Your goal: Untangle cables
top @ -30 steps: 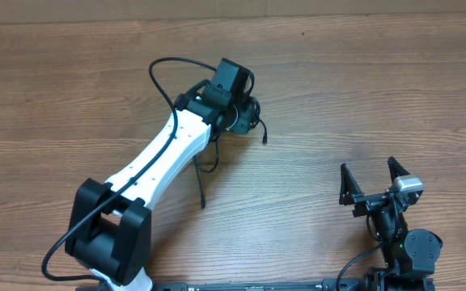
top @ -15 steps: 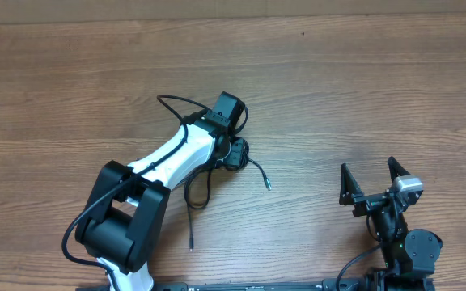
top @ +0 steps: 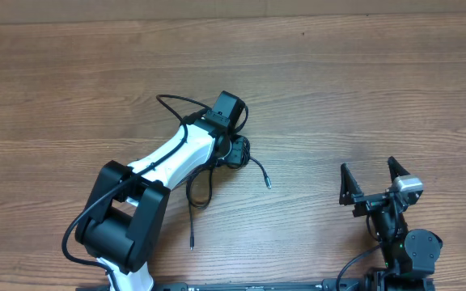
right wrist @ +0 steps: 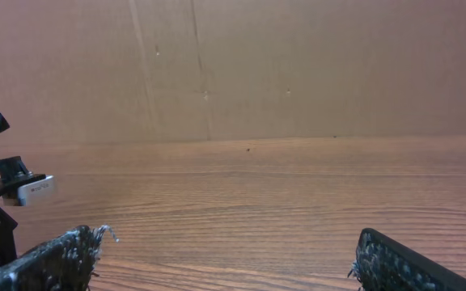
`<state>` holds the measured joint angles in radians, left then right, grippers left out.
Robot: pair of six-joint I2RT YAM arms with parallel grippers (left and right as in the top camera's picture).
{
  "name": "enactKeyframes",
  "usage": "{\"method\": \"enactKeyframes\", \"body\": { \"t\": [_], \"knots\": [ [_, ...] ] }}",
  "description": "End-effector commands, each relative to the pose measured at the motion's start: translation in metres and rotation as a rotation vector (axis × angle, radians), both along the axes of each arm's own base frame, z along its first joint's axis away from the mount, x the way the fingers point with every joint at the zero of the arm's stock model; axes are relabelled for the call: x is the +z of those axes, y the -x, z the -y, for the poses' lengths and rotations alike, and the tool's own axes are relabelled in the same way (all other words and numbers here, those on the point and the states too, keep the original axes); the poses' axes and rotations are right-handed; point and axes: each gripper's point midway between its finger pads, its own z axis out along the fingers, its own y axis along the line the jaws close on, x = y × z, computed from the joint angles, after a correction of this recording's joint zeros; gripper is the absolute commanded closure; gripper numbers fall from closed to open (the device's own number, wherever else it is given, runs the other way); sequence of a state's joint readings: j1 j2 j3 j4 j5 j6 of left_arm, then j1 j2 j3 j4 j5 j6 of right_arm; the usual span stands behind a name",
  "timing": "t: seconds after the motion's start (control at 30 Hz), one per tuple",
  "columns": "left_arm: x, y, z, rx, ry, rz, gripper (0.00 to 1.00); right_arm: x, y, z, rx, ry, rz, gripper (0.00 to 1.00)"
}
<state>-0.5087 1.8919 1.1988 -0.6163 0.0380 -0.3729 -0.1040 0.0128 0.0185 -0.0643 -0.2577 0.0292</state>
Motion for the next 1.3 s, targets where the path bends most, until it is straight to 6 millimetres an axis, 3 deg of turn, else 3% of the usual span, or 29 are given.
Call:
{"method": "enactKeyframes", "body": {
  "t": [0.0,0.3,0.87,1.13,1.27],
  "knots": [
    [-0.003,-0.001,0.000,0.030,0.014,-0.005,0.96,-0.003,0.000,0.000,-0.002,0.001,0.000,0.00],
    [0.005,-0.022,0.011,0.019,0.060,0.084,0.96,-0.003,0.000,0.000,-0.002,0.001,0.000,0.00],
    [0.007,-0.023,0.016,0.002,0.085,0.090,0.96,-0.003,0.000,0.000,-0.002,0.001,-0.001,0.00],
    [0.026,-0.033,0.035,-0.117,0.224,0.100,0.96,-0.003,0.000,0.000,-0.002,0.001,-0.001,0.00],
    [0.039,-0.020,0.050,-0.231,0.372,0.042,0.96,-0.003,0.000,0.000,-0.002,0.001,-0.001,0.00]
  ]
}}
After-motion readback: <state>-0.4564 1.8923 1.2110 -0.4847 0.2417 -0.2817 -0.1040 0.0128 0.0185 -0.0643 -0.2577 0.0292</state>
